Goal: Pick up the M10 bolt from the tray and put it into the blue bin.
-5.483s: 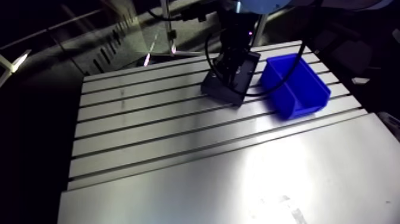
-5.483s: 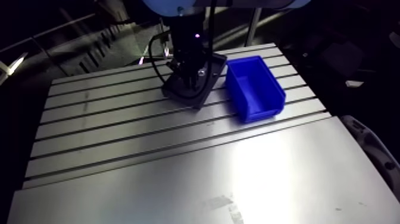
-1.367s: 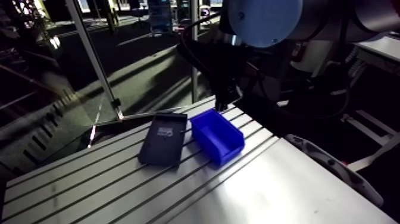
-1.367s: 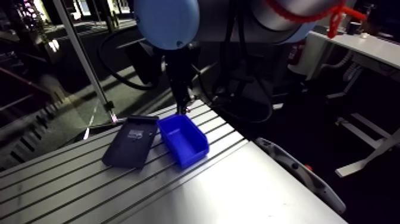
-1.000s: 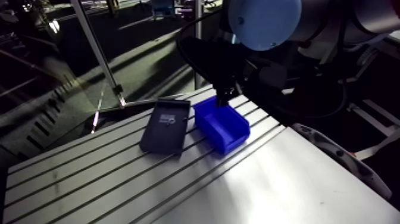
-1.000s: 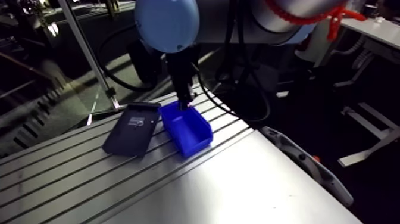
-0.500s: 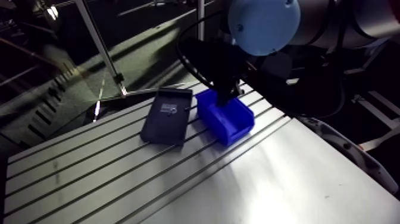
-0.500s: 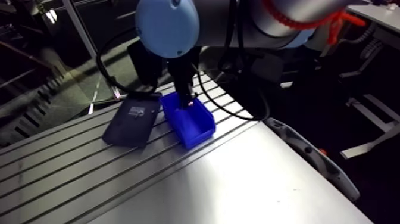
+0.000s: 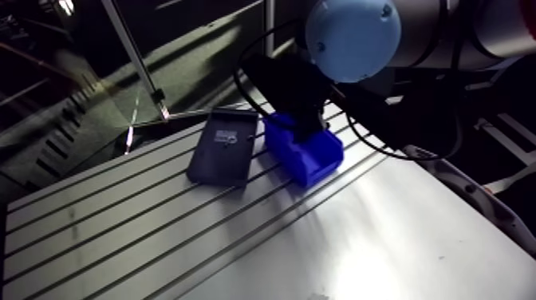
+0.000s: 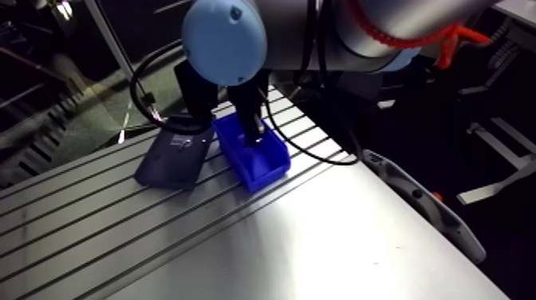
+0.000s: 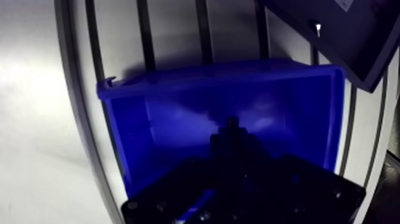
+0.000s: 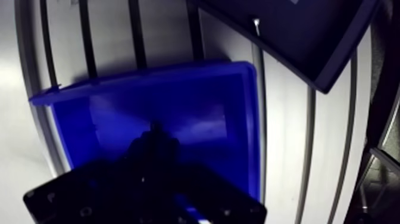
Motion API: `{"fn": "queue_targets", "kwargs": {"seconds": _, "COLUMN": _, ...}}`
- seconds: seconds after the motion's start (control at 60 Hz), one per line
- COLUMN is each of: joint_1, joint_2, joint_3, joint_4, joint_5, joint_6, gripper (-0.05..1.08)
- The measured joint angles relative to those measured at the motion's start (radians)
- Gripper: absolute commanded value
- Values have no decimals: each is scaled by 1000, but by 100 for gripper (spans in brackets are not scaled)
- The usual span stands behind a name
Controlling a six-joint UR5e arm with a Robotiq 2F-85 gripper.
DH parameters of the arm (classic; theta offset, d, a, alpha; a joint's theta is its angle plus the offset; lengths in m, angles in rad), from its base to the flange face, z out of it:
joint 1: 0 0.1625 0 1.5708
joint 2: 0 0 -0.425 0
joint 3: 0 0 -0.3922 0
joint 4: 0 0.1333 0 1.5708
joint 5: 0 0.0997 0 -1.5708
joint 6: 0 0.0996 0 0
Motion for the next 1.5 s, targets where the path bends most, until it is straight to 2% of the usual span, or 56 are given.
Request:
{"fn": "queue_targets", "kwargs": {"seconds": 0.1, "joint_1": 3, "joint_2": 8, "joint_3": 1, "joint_4": -10, "joint_5": -8, "joint_6": 1, "gripper": 103}}
{"fn": "queue_targets", "kwargs": {"seconds": 0.117, "joint_1": 4, "joint_2": 8, "joint_3": 2, "joint_4": -12, "joint_5": -9, "joint_6": 1, "gripper": 99}}
{"fn": "queue_targets", "kwargs": {"seconds": 0.133, "joint_1": 4, "joint_2": 9, "joint_3": 2, "joint_4": -13, "joint_5": -9, "joint_6": 2, "gripper": 88}}
{"fn": "queue_targets", "kwargs": {"seconds": 0.167, "joint_1": 6, "joint_2": 11, "joint_3": 2, "joint_4": -15, "joint_5": -11, "joint_6": 2, "gripper": 88}}
{"fn": "queue_targets", "kwargs": {"seconds": 0.183, "joint_1": 7, "joint_2": 11, "joint_3": 2, "joint_4": -15, "joint_5": -11, "joint_6": 2, "gripper": 73}}
{"fn": "queue_targets", "kwargs": {"seconds": 0.2, "joint_1": 7, "joint_2": 11, "joint_3": 2, "joint_4": -15, "joint_5": -11, "joint_6": 2, "gripper": 73}}
{"fn": "queue_targets", "kwargs": {"seconds": 0.217, "joint_1": 8, "joint_2": 11, "joint_3": 2, "joint_4": -16, "joint_5": -11, "joint_6": 2, "gripper": 49}}
{"fn": "queue_targets", "kwargs": {"seconds": 0.233, "joint_1": 9, "joint_2": 11, "joint_3": 2, "joint_4": -16, "joint_5": -11, "joint_6": 2, "gripper": 49}}
{"fn": "queue_targets", "kwargs": {"seconds": 0.25, "joint_1": 10, "joint_2": 11, "joint_3": 2, "joint_4": -16, "joint_5": -11, "joint_6": 3, "gripper": 32}}
{"fn": "queue_targets", "kwargs": {"seconds": 0.267, "joint_1": 10, "joint_2": 10, "joint_3": 2, "joint_4": -15, "joint_5": -11, "joint_6": 3, "gripper": 25}}
{"fn": "queue_targets", "kwargs": {"seconds": 0.35, "joint_1": 19, "joint_2": 7, "joint_3": 3, "joint_4": -12, "joint_5": -11, "joint_6": 8, "gripper": 14}}
{"fn": "queue_targets", "kwargs": {"seconds": 0.367, "joint_1": 21, "joint_2": 6, "joint_3": 3, "joint_4": -11, "joint_5": -11, "joint_6": 9, "gripper": 8}}
{"fn": "queue_targets", "kwargs": {"seconds": 0.383, "joint_1": 23, "joint_2": 5, "joint_3": 3, "joint_4": -9, "joint_5": -11, "joint_6": 10, "gripper": 8}}
{"fn": "queue_targets", "kwargs": {"seconds": 0.4, "joint_1": 25, "joint_2": 4, "joint_3": 3, "joint_4": -8, "joint_5": -11, "joint_6": 11, "gripper": 2}}
{"fn": "queue_targets", "kwargs": {"seconds": 0.517, "joint_1": 35, "joint_2": -6, "joint_3": 2, "joint_4": 13, "joint_5": -23, "joint_6": 16, "gripper": 1}}
{"fn": "queue_targets", "kwargs": {"seconds": 0.7, "joint_1": 38, "joint_2": -38, "joint_3": -27, "joint_4": 109, "joint_5": -58, "joint_6": 15, "gripper": 1}}
{"fn": "queue_targets", "kwargs": {"seconds": 0.85, "joint_1": 31, "joint_2": -66, "joint_3": -77, "joint_4": 205, "joint_5": -68, "joint_6": 19, "gripper": 1}}
{"fn": "queue_targets", "kwargs": {"seconds": 1.1, "joint_1": 15, "joint_2": -106, "joint_3": -166, "joint_4": 364, "joint_5": -70, "joint_6": 44, "gripper": 1}}
{"fn": "queue_targets", "kwargs": {"seconds": 1.283, "joint_1": 9, "joint_2": -138, "joint_3": -222, "joint_4": 458, "joint_5": -67, "joint_6": 121, "gripper": 1}}
{"fn": "queue_targets", "kwargs": {"seconds": 1.5, "joint_1": 13, "joint_2": -183, "joint_3": -276, "joint_4": 541, "joint_5": -42, "joint_6": 332, "gripper": 1}}
